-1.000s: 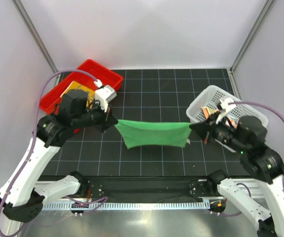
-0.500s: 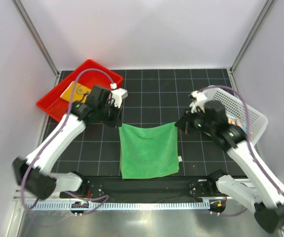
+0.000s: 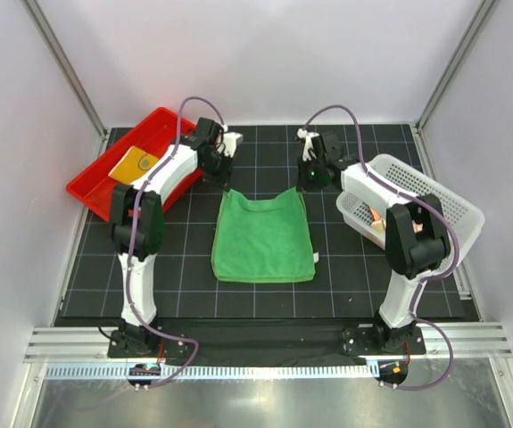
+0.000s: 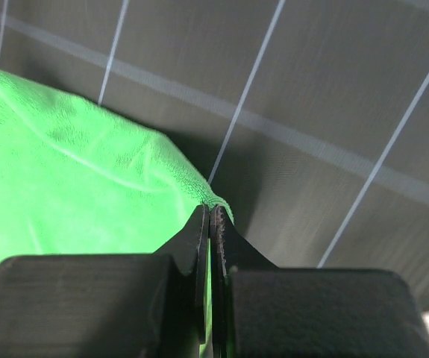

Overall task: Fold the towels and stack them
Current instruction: Fold the towel

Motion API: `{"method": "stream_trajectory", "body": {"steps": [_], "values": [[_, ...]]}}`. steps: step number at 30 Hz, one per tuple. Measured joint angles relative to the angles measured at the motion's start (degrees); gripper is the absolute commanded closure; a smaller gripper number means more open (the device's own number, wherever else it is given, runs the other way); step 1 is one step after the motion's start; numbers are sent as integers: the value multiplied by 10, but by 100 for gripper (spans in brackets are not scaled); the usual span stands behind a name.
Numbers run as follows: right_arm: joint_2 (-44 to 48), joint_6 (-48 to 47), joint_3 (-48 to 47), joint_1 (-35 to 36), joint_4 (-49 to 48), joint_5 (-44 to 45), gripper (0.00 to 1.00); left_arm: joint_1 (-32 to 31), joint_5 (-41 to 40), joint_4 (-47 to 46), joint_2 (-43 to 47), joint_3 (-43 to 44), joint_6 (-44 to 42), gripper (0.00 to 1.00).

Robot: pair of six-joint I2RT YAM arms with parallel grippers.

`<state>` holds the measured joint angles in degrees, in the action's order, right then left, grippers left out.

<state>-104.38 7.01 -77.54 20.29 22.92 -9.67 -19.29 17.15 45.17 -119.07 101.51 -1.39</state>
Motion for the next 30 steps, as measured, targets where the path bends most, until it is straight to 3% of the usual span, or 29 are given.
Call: {"method": "stream_trajectory", "body": {"steps": [5, 10, 30], "values": [[-48, -70, -73, -16, 0, 11, 99, 11, -8, 10, -38, 42, -36, 100], [-76, -115, -81, -35, 11, 21, 99, 24, -22, 21, -45, 47, -63, 100], [-100, -159, -81, -44, 23, 23, 99, 30, -26, 22, -68, 52, -83, 100]]}}
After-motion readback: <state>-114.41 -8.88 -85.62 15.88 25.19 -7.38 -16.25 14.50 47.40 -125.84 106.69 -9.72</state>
